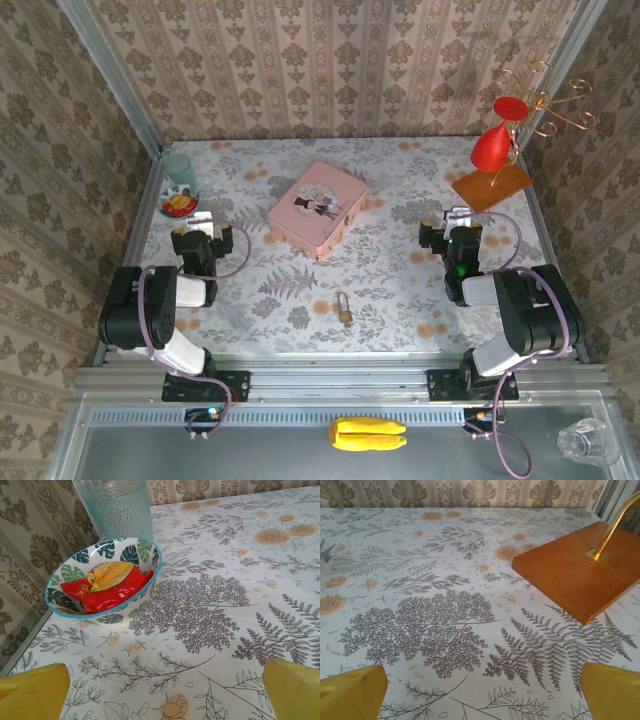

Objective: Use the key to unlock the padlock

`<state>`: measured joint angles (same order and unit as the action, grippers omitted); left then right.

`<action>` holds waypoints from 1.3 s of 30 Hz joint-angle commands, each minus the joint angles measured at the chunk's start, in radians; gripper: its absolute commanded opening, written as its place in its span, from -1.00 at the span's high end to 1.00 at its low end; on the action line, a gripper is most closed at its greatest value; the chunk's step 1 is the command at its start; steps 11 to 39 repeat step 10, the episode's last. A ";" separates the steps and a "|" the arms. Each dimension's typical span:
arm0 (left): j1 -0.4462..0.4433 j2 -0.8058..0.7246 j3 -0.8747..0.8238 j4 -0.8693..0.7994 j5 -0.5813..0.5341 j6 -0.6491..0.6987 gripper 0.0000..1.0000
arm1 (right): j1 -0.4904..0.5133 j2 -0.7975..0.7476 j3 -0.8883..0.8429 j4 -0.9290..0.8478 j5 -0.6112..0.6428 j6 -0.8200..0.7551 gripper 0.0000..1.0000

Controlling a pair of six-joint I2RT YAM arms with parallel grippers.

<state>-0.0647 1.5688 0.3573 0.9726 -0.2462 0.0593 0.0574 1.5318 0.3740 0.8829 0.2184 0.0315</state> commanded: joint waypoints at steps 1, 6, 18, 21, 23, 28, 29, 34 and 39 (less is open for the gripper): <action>0.005 -0.007 0.011 0.005 0.010 -0.016 -1.00 | -0.036 -0.001 0.037 -0.038 -0.079 0.023 -1.00; 0.005 -0.007 0.011 0.006 0.011 -0.016 -1.00 | -0.034 -0.004 0.033 -0.031 -0.077 0.021 -1.00; 0.005 -0.007 0.011 0.005 0.011 -0.016 -1.00 | -0.034 -0.006 0.028 -0.022 -0.076 0.018 -1.00; 0.005 -0.007 0.011 0.005 0.011 -0.016 -1.00 | -0.034 -0.006 0.028 -0.022 -0.076 0.018 -1.00; 0.005 -0.007 0.011 0.005 0.011 -0.016 -1.00 | -0.034 -0.006 0.028 -0.022 -0.076 0.018 -1.00; 0.005 -0.007 0.011 0.005 0.011 -0.016 -1.00 | -0.034 -0.006 0.028 -0.022 -0.076 0.018 -1.00; 0.005 -0.007 0.011 0.005 0.011 -0.016 -1.00 | -0.034 -0.006 0.028 -0.022 -0.076 0.018 -1.00; 0.005 -0.007 0.011 0.005 0.011 -0.016 -1.00 | -0.034 -0.006 0.028 -0.022 -0.076 0.018 -1.00; 0.005 -0.007 0.011 0.005 0.011 -0.016 -1.00 | -0.034 -0.006 0.028 -0.022 -0.076 0.018 -1.00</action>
